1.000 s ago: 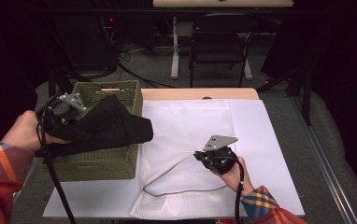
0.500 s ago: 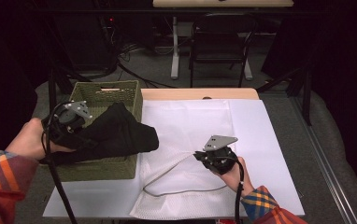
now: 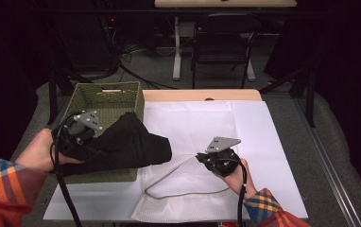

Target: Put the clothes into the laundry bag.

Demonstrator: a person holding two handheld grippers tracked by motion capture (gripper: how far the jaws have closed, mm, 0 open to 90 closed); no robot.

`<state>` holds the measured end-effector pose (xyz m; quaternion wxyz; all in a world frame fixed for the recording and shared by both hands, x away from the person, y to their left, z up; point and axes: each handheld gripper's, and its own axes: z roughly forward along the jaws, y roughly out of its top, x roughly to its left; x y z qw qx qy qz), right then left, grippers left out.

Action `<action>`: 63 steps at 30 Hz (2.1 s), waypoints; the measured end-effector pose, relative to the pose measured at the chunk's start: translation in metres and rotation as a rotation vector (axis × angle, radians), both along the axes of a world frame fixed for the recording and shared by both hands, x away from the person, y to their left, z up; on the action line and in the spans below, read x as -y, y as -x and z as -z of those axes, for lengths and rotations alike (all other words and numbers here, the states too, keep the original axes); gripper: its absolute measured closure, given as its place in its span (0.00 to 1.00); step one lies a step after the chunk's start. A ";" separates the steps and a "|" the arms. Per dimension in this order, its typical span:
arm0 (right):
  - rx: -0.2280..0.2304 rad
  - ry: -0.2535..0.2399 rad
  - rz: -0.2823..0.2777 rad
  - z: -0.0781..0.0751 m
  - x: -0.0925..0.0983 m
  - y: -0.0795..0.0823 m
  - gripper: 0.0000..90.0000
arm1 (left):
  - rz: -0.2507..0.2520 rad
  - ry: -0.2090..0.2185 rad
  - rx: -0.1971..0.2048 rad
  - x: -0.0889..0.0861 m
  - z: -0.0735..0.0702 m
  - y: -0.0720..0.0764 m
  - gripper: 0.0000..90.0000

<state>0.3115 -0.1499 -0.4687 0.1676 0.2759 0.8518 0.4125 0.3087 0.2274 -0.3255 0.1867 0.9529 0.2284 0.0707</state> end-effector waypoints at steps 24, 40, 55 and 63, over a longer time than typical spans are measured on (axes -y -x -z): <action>0.004 -0.004 0.008 -0.001 0.000 0.000 0.98 | 0.075 0.041 -0.033 0.027 0.014 0.021 0.68; 0.007 -0.007 0.013 -0.001 0.000 0.000 0.98 | 0.111 0.049 -0.039 0.040 0.024 0.031 0.67; 0.009 -0.013 0.021 -0.002 0.001 0.000 0.98 | 0.157 0.071 -0.046 0.058 0.034 0.040 0.67; 0.010 -0.013 0.020 -0.003 0.001 0.000 0.98 | 0.188 0.086 -0.057 0.069 0.042 0.043 0.67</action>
